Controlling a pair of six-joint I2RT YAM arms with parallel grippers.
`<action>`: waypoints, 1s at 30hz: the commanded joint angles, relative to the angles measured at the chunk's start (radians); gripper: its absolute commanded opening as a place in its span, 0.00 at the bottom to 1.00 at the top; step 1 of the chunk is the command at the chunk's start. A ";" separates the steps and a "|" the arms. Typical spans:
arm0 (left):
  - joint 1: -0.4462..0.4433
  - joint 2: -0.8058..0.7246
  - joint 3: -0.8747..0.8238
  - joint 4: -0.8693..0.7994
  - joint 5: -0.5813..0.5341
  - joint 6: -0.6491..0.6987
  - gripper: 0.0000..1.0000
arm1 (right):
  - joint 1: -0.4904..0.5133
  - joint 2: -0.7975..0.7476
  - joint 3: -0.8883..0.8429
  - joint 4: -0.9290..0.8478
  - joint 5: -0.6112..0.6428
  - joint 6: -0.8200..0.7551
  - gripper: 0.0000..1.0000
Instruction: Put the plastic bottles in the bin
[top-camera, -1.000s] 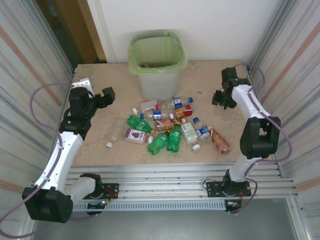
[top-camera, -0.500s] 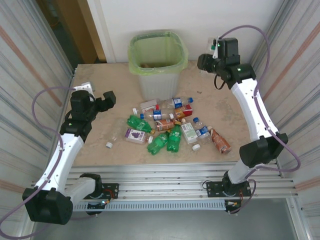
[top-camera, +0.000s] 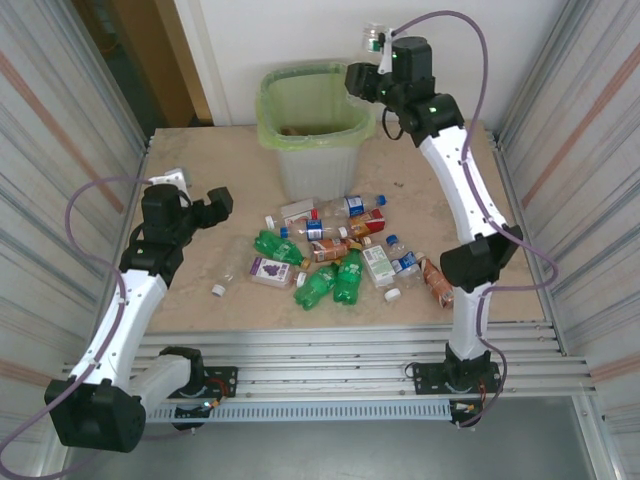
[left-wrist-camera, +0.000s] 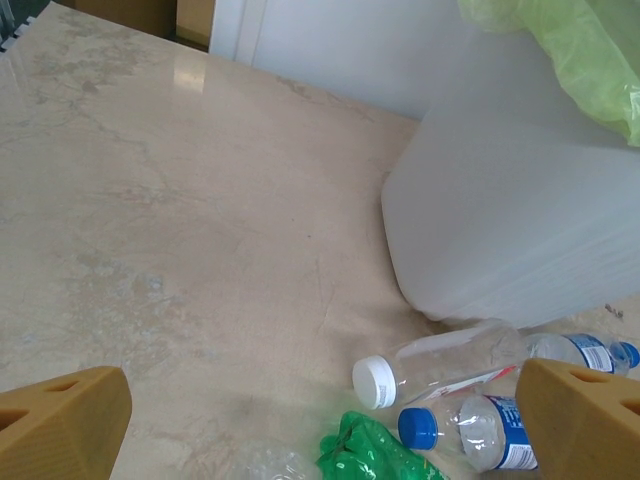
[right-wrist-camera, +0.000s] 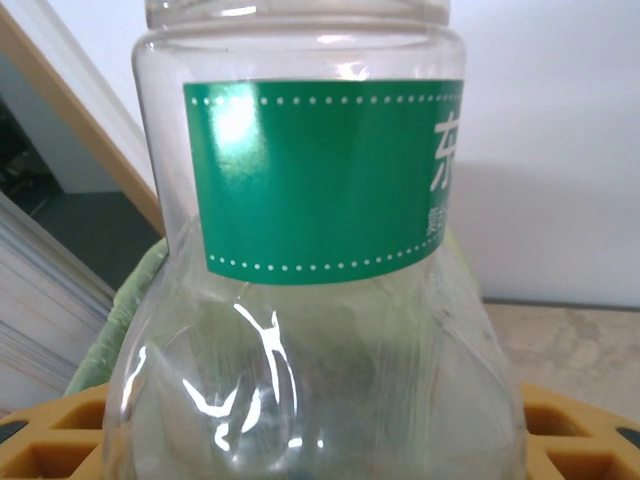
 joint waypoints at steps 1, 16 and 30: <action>0.011 -0.023 -0.014 -0.018 0.020 -0.011 0.99 | 0.025 0.048 0.037 0.119 -0.016 -0.013 0.31; 0.011 -0.036 -0.010 -0.115 0.034 -0.005 0.99 | 0.069 0.242 0.129 0.142 -0.013 -0.093 0.40; 0.011 -0.043 -0.027 -0.179 0.023 0.001 0.99 | 0.074 0.258 0.130 0.143 -0.006 -0.111 0.80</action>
